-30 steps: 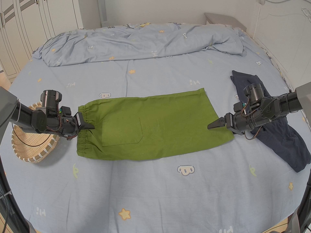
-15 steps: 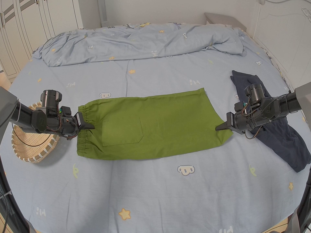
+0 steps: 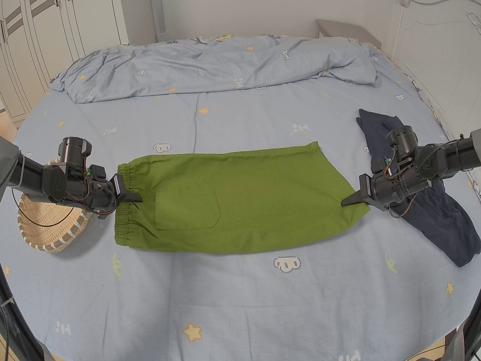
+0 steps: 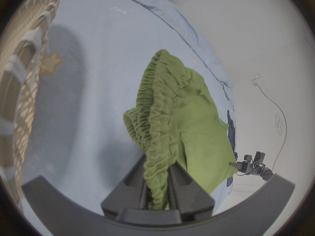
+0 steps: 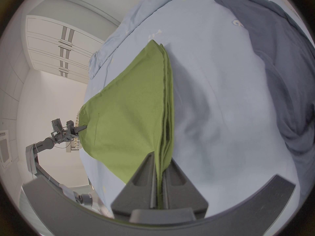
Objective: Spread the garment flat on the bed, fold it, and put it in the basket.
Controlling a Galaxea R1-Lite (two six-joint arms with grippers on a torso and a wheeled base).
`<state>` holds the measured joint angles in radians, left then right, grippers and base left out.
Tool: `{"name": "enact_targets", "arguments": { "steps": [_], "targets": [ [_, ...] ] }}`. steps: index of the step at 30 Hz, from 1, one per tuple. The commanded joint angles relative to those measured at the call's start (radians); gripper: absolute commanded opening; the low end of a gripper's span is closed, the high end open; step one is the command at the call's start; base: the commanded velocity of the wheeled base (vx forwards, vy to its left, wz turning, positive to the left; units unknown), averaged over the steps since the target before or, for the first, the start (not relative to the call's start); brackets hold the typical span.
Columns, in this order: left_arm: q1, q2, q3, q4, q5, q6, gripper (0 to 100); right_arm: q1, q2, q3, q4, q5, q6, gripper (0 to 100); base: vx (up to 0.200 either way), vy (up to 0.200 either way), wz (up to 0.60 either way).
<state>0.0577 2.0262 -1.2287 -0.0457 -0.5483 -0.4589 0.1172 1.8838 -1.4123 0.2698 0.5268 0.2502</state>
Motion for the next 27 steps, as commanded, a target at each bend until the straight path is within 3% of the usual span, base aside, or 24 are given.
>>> {"name": "enact_targets", "arguments": {
  "steps": [1,8,9,14,21,27],
  "targets": [
    [-0.004,-0.095,0.011,0.095,0.001,0.008,0,-0.045,-0.144,0.064,0.092,-0.001,-0.019,0,0.000,0.000,0.00],
    [0.002,-0.149,0.143,0.133,0.004,0.065,0,-0.099,-0.270,0.276,0.137,-0.019,-0.069,0,0.000,0.000,0.00],
    [0.002,-0.178,0.252,0.124,0.008,0.128,0,-0.106,-0.341,0.418,0.111,-0.025,-0.078,0,0.000,0.000,0.00],
    [-0.004,-0.233,0.394,0.113,0.010,0.169,0,-0.093,-0.471,0.624,0.051,-0.028,-0.075,0,0.000,0.000,0.00],
    [0.002,-0.294,0.540,0.061,0.008,0.229,0,-0.057,-0.539,0.794,0.012,-0.033,-0.069,0,0.000,0.000,0.00],
    [-0.006,-0.287,0.583,0.020,0.008,0.229,0,-0.048,-0.532,0.869,-0.060,-0.033,-0.068,0,0.000,0.000,0.00]
  ]
}}
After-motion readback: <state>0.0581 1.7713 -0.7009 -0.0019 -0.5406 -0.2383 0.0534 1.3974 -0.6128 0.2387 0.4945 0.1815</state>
